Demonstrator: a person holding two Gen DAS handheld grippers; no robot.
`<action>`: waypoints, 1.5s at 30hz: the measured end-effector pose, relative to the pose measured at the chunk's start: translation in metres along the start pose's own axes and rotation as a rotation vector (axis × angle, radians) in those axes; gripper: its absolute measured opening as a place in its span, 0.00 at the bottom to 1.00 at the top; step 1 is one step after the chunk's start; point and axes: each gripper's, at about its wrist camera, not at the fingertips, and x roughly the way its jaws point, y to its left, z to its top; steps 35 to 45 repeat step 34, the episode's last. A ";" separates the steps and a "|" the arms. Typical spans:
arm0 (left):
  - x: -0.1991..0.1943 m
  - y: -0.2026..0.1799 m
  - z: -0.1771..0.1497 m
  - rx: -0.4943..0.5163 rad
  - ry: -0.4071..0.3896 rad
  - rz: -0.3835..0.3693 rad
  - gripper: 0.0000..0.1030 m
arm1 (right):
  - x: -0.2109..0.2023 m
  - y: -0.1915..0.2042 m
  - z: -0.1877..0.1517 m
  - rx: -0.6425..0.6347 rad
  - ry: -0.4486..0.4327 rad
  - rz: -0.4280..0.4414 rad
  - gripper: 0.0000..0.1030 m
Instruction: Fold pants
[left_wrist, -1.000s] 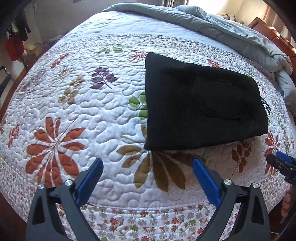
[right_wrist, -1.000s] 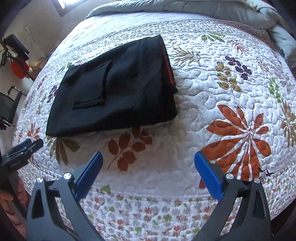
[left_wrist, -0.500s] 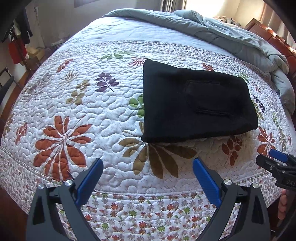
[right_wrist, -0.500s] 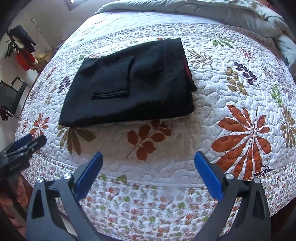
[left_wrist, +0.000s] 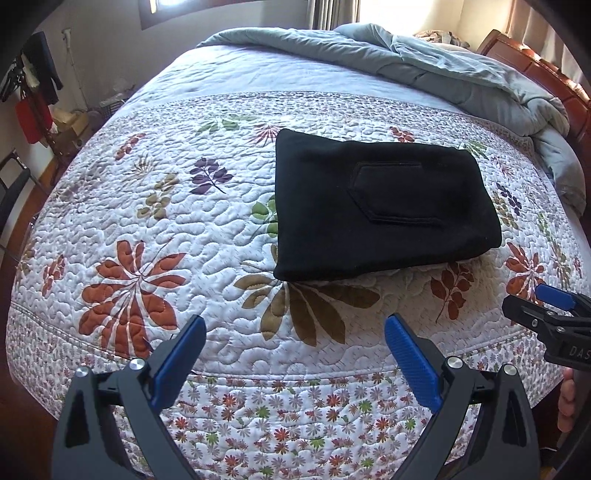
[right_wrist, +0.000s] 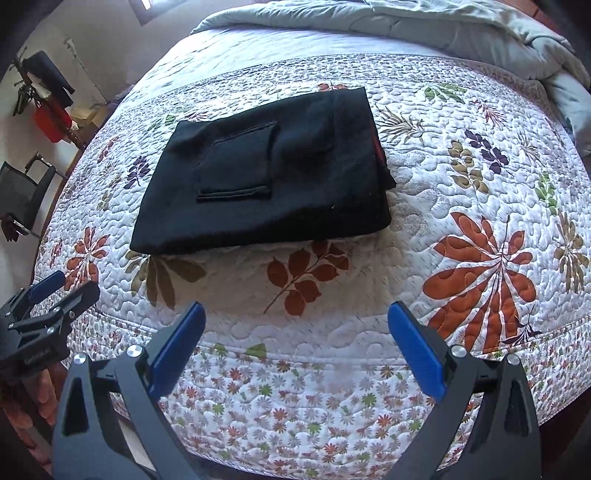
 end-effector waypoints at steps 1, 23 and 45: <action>0.000 0.000 0.000 -0.001 0.001 0.001 0.95 | 0.000 0.000 0.000 0.001 0.000 0.001 0.96; 0.011 0.005 -0.003 -0.014 0.029 -0.020 0.95 | 0.005 -0.002 0.000 0.003 0.010 -0.005 0.96; 0.007 -0.001 -0.003 0.004 0.026 -0.004 0.95 | 0.010 -0.011 -0.003 0.028 0.018 -0.010 0.96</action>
